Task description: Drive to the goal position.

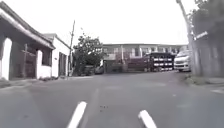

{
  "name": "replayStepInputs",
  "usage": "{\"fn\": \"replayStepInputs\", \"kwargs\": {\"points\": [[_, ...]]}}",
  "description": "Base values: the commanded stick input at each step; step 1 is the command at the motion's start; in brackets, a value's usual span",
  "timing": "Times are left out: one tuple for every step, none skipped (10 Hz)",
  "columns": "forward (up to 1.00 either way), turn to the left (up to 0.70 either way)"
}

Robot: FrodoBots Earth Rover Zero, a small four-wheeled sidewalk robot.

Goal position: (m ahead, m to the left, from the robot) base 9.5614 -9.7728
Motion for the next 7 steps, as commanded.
{"fn": "replayStepInputs", "kwargs": {"points": [[0.70,-0.35],[0.70,-0.35],[0.70,-0.35],[0.70,-0.35],[0.70,-0.35],[0.70,-0.35],[0.70,-0.35]]}}
